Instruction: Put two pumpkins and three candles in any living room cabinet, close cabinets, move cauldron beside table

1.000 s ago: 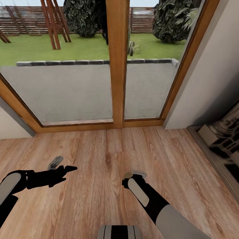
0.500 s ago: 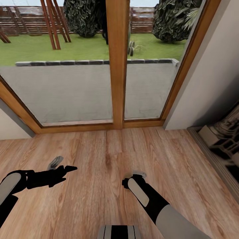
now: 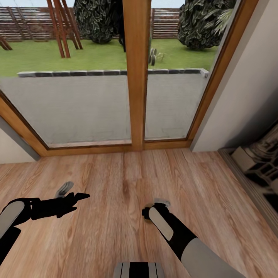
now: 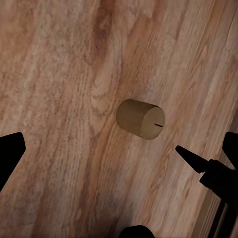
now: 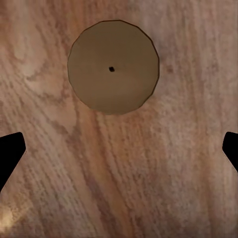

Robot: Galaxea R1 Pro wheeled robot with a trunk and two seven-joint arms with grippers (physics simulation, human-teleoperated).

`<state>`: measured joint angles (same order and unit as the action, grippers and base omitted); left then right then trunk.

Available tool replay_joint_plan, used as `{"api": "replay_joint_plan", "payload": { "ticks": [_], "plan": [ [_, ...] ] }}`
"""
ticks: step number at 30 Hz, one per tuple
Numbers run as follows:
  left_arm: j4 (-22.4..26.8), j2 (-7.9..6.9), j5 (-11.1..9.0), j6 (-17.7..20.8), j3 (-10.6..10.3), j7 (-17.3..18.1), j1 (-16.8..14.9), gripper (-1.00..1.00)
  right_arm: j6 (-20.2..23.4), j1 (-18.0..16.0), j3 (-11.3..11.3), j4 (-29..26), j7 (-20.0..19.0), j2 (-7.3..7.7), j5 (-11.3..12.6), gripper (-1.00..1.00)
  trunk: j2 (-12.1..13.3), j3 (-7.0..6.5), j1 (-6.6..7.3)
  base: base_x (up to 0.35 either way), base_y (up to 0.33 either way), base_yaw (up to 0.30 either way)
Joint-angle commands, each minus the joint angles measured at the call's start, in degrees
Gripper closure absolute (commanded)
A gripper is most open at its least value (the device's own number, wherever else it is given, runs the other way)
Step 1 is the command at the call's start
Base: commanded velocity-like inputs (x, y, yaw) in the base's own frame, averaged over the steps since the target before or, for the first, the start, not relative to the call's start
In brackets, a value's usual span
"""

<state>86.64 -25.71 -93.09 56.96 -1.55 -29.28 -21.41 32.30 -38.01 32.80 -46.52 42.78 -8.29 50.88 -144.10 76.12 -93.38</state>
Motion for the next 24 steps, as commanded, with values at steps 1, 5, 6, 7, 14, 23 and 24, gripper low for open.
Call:
{"api": "replay_joint_plan", "payload": {
  "ticks": [1,5,6,7,14,23,24],
  "plan": [
    [0.03,-0.04,-0.60,-0.01,-0.06,-0.60,-0.03,-1.00,0.13,-0.05,0.16,-0.06,0.46,0.03,0.37,-1.00,-0.02,0.04,0.00,0.154,0.000,0.000],
    [0.06,-0.04,-0.60,-0.02,-0.05,-0.60,-0.03,-1.00,0.13,-0.05,0.16,-0.06,0.46,0.03,0.38,-1.00,-0.02,0.04,0.00,0.184,0.000,0.000],
    [0.07,-0.04,-0.60,-0.02,-0.04,-0.60,-0.03,-1.00,0.13,-0.05,0.16,-0.06,0.46,0.03,0.37,-1.00,-0.02,0.04,0.00,0.111,0.000,0.000],
    [0.04,-0.04,-0.60,-0.02,-0.04,-0.60,-0.03,-1.00,0.13,-0.05,0.16,-0.06,0.46,0.03,0.37,-1.00,-0.02,0.04,0.00,0.053,0.000,0.000],
    [0.08,-0.04,-0.60,0.00,-0.06,-0.60,-0.03,-1.00,0.13,-0.05,0.16,-0.07,0.46,0.03,0.36,-1.00,-0.02,0.04,0.00,0.072,0.000,0.000],
    [0.04,-0.04,-0.60,-0.01,-0.04,-0.60,-0.03,-1.00,0.13,-0.05,0.16,-0.06,0.44,0.03,0.37,-1.00,-0.02,0.04,0.00,0.066,0.000,0.000],
    [0.03,-0.04,-0.60,-0.01,-0.04,-0.60,-0.03,-1.00,0.13,-0.05,0.16,-0.06,0.44,0.03,0.36,-1.00,-0.02,0.04,0.00,0.008,0.000,0.000]
  ]
}}
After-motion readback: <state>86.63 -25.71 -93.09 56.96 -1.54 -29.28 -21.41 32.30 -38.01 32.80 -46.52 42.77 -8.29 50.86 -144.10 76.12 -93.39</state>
